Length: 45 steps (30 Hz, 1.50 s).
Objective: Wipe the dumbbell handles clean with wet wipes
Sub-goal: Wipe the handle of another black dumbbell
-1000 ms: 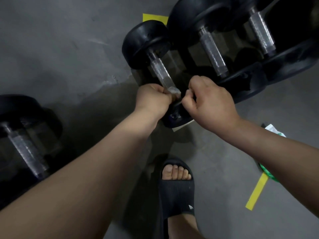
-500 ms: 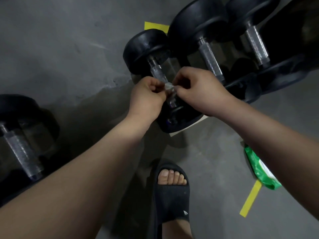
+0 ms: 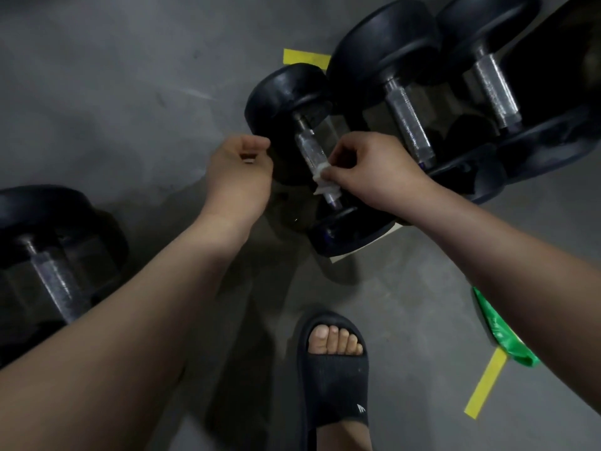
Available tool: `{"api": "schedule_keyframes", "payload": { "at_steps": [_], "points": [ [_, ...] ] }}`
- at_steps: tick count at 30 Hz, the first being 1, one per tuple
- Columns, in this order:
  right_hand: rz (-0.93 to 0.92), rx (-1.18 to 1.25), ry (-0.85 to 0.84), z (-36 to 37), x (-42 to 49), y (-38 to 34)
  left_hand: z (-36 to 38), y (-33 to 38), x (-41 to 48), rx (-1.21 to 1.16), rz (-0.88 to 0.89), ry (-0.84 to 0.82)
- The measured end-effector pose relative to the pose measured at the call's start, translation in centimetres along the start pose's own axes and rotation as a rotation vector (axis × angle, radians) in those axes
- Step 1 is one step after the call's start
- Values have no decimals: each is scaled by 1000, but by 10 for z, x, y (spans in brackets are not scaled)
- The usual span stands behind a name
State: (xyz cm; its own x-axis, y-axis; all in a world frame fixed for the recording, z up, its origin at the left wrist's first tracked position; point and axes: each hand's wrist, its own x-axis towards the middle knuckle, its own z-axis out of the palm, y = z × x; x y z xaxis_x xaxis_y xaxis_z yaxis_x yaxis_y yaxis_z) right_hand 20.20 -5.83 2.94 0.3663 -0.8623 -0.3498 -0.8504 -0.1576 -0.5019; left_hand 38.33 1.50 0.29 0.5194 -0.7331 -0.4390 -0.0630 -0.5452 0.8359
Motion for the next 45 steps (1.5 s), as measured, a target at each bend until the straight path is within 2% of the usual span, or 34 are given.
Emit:
{"api": "schedule_keyframes", "payload": {
  "at_steps": [2, 7, 11, 17, 21, 25, 28, 31, 36, 39, 41, 43, 45],
  "points": [
    [7, 13, 24, 1, 4, -4, -4, 6, 2, 43, 68, 3],
    [7, 48, 85, 5, 10, -10, -11, 2, 7, 206, 277, -117],
    [-7, 22, 80, 6, 3, -7, -12, -2, 3, 223, 305, -186],
    [-20, 106, 210, 17, 36, -27, -11, -1, 2, 156, 247, -227],
    [9, 118, 231, 18, 35, -24, -16, -3, 5, 119, 272, -268],
    [-29, 20, 220, 21, 8, -19, -20, -5, 11, 92, 297, -269],
    [-91, -75, 272, 25, 21, -31, -22, -5, 15, 111, 314, -262],
    [-78, -123, 258, 26, 36, -41, -23, -4, 15, 134, 312, -274],
    [166, 245, 241, 26, 50, -25, -26, -1, 15, 149, 317, -283],
    [359, 721, 115, 26, 60, -21, -21, 0, 13, 133, 329, -263],
    [478, 938, -8, 25, 66, -19, -19, 0, 11, 127, 320, -262],
    [546, 1017, -117, 25, 67, -16, -20, 0, 11, 135, 308, -259],
    [551, 1001, -113, 26, 66, -16, -20, 1, 11, 144, 294, -262]
  ]
}}
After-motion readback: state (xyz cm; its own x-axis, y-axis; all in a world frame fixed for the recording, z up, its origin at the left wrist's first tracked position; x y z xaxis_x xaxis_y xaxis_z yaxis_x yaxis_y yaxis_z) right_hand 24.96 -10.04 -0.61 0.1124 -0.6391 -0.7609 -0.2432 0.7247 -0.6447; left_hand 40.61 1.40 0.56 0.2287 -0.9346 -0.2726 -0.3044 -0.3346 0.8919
